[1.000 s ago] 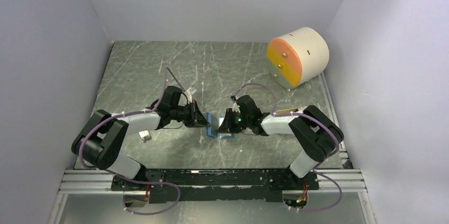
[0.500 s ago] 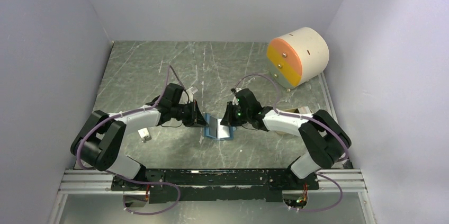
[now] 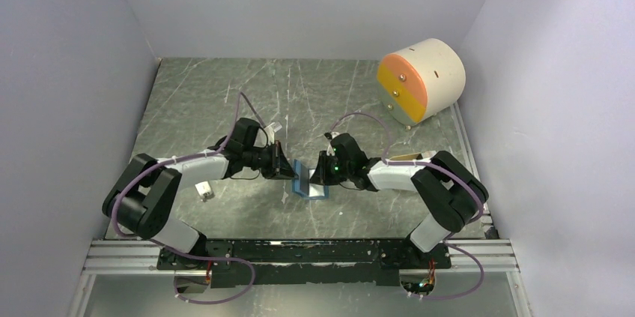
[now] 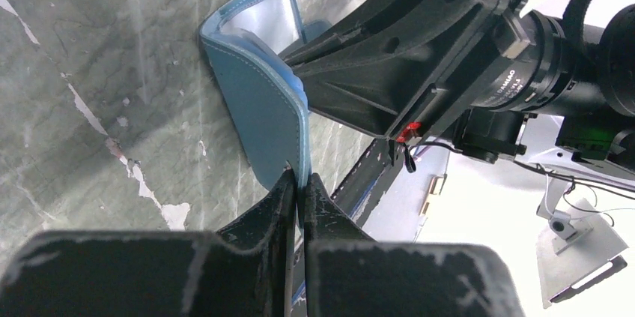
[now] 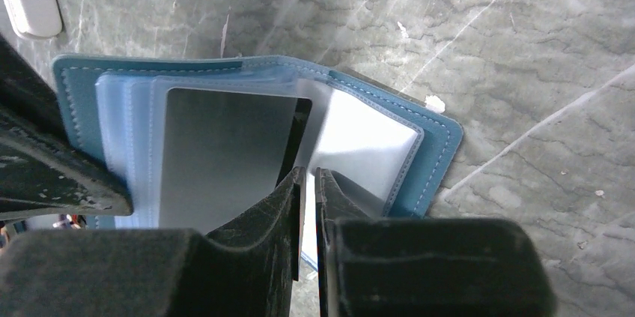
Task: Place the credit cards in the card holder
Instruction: Insert the credit card into the card holder.
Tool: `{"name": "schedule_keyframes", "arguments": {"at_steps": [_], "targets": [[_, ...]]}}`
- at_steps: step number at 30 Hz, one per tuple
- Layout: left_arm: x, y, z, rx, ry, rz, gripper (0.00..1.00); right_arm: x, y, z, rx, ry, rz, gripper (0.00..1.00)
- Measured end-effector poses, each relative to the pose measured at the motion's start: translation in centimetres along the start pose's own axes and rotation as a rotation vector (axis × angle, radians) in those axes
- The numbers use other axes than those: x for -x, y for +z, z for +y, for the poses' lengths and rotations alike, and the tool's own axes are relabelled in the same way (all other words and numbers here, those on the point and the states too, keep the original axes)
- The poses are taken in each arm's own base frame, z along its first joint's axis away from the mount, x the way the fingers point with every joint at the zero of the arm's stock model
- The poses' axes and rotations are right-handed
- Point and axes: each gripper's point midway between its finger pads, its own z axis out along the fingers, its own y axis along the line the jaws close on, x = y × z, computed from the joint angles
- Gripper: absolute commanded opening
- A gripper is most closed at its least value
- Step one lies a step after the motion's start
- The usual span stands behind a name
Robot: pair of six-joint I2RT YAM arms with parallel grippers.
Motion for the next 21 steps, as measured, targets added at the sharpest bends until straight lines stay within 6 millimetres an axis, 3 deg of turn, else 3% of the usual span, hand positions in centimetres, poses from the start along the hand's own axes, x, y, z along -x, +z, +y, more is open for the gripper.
{"name": "schedule_keyframes", "arguments": {"at_steps": [3,13,21], "targets": [[-0.1,0.4,0.3,-0.003,-0.014,0.005,0.09,0.0,0.1,0.1,0.007,0.002,-0.007,0.14],[-0.2,0.9,0.5,-0.005,-0.018,0.011,0.23,-0.1,0.1,0.2,0.019,0.004,-0.013,0.14],[-0.2,1.5,0.2,0.0,-0.008,0.028,0.19,-0.1,0.1,0.2,0.018,0.004,-0.013,0.17]]}}
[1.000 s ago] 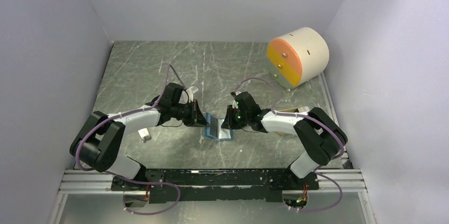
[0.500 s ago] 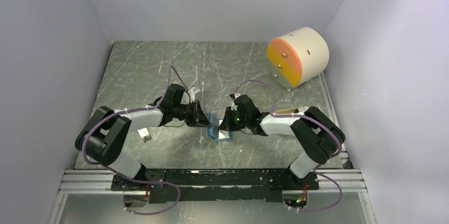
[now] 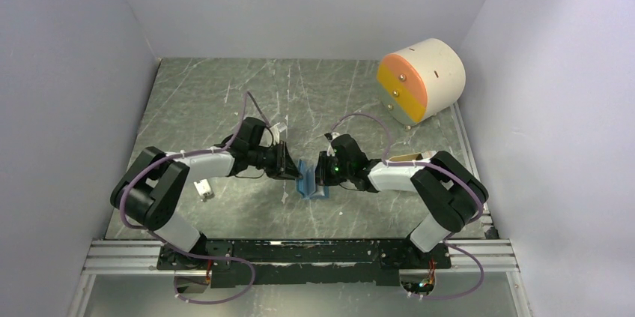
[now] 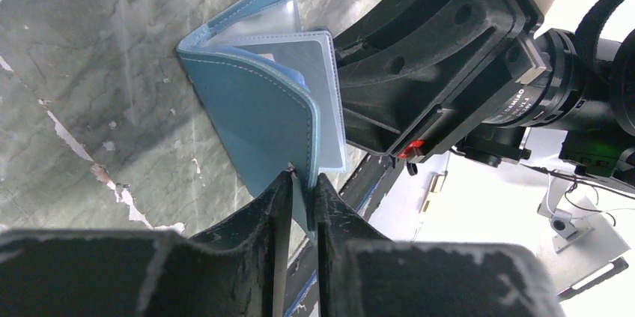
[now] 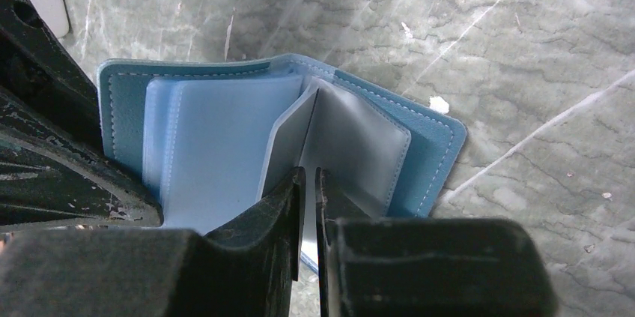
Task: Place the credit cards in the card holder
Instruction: Insert the credit card into the card holder.
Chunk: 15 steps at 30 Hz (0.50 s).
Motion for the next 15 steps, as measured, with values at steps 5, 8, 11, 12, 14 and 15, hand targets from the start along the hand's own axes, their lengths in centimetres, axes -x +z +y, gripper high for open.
{"name": "schedule_keyframes", "arguments": {"at_steps": [5,8,11,12,14,15], "targets": [[0.2,0.1,0.1,0.024,0.007,0.004,0.15,0.1,-0.1,-0.1,-0.017,-0.003,0.003,0.22],[0.2,0.1,0.3,0.032,0.01,0.005,0.14,0.1,-0.8,-0.6,-0.054,-0.012,0.005,0.24],[0.2,0.1,0.3,0.035,0.01,0.003,0.14,0.3,-1.8,-1.4,-0.093,-0.017,0.002,0.27],[0.2,0.1,0.3,0.035,0.011,0.002,0.13,0.5,-2.1,-1.7,-0.105,-0.017,0.001,0.28],[0.2,0.1,0.3,0.037,0.011,-0.001,0.14,0.8,-2.8,-2.3,-0.132,-0.016,-0.005,0.31],[0.3,0.0,0.3,0.039,0.011,-0.003,0.14,1.0,-3.2,-2.6,-0.145,-0.019,-0.009,0.33]]}}
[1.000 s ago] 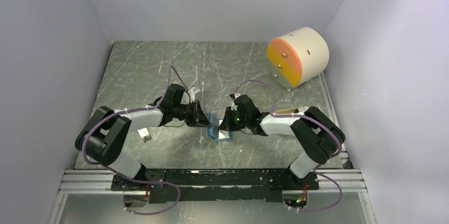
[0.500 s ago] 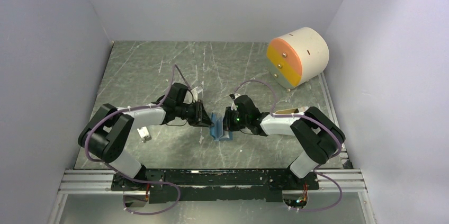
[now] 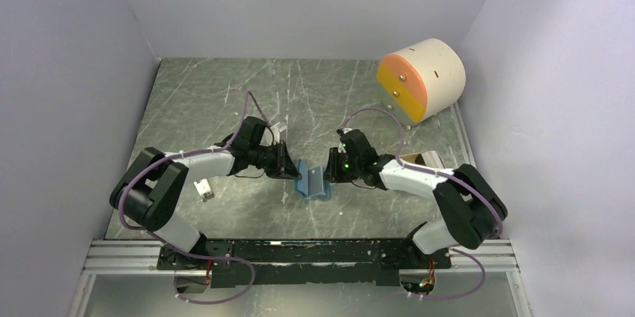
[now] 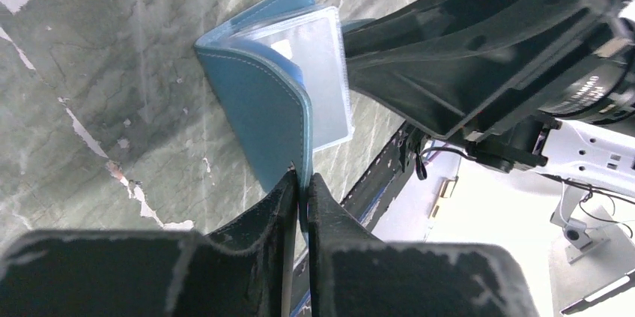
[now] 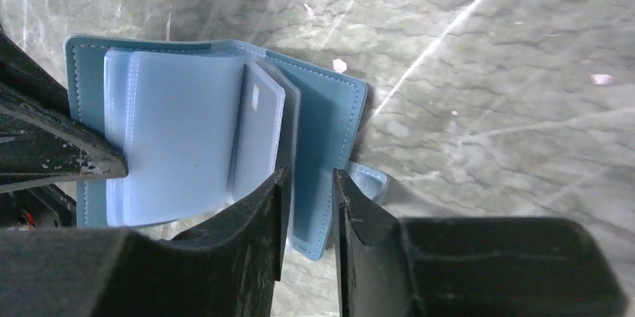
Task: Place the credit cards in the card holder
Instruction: Insert the credit card into the card holder, then pick up the credit card from the storage box.
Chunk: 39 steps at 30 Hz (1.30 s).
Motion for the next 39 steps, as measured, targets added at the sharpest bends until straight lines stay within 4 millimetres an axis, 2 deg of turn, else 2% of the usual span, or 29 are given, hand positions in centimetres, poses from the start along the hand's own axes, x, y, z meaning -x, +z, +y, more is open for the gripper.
{"name": "schedule_keyframes", "arguments": {"at_steps": [6,12,15,21,27,33,36,39], "targets": [[-0.1,-0.1,0.5,0.027,-0.003,-0.005,0.16,1.9,-2.1,-0.1,-0.031,-0.029,-0.039,0.39],[-0.5,-0.2,1.1,0.061,-0.007,0.004,0.2,5.7,-4.6,-0.9,-0.103,-0.062,-0.106,0.5],[-0.5,-0.2,1.1,0.061,0.0,0.002,0.23,7.8,-6.4,-2.1,-0.173,-0.069,-0.142,0.53],[-0.5,-0.3,1.1,0.061,0.012,0.005,0.27,11.7,-11.2,-6.5,-0.355,-0.016,-0.233,0.65],[-0.5,-0.4,1.1,0.078,0.029,0.021,0.27,12.7,-13.8,-8.5,-0.484,-0.022,-0.237,0.67],[-0.3,-0.4,1.0,0.081,0.03,0.018,0.28,15.0,-15.6,-11.2,-0.643,-0.04,-0.207,0.69],[-0.4,-0.4,1.1,0.083,0.028,0.02,0.28,14.6,-15.9,-12.9,-0.718,-0.065,-0.148,0.69],[-0.4,-0.4,1.1,0.083,0.023,0.02,0.28,13.4,-16.0,-14.9,-0.803,-0.084,-0.06,0.7]]}}
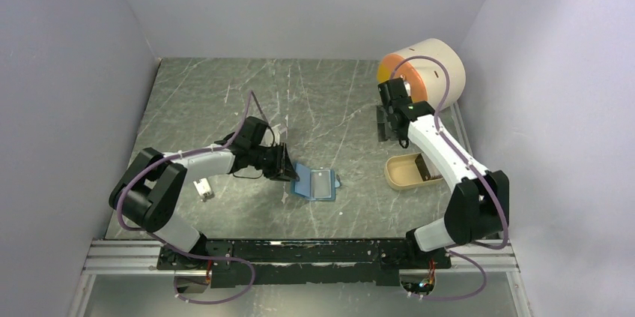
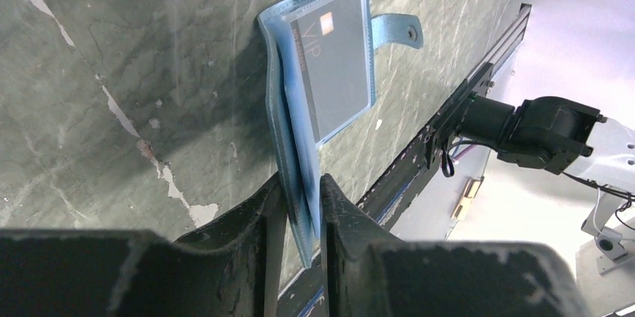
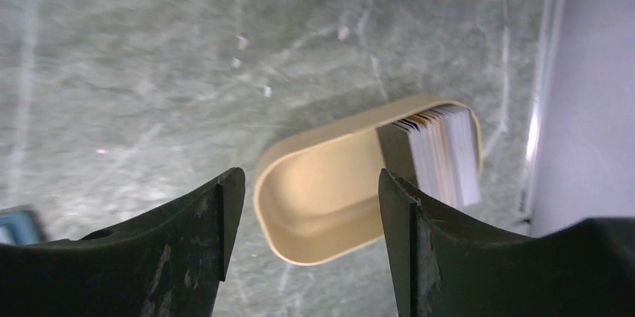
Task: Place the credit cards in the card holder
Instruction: Pick up the credit card from the storage box.
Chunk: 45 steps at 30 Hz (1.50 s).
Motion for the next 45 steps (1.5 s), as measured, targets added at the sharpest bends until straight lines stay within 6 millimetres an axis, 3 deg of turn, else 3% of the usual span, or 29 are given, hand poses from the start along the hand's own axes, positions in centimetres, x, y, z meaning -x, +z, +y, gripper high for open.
{"name": "schedule_keyframes", "arguments": {"at_steps": [11,17,24,35,45], "targets": [[-2.0,0.0,1.3,0.008,-0.056,0.015,0.28,-2.9,1.9,-3.5,-0.222,-0.138,0.151,0.71],[-2.1,0.1,1.2,-0.012,-0.058,0.008,0.28,-5.0,4.1,-4.5,-0.317,-0.213,0.272,0.7],[-2.1,0.2,0.7,-0.05,-0.052,-0.002,0.27,-5.9,4.6,-6.9,-0.392,-0.226,0.317,0.71],[-2.2,-0.2,0.2,-0.07,-0.04,-0.012,0.27,-7.8,6.5,-7.6,-0.456,-0.313,0.416,0.67],[-2.2,-0.3,0.0,-0.08,-0.035,-0.011,0.26,-8.2,6.4,-9.0,-0.504,-0.337,0.446,0.58]]}}
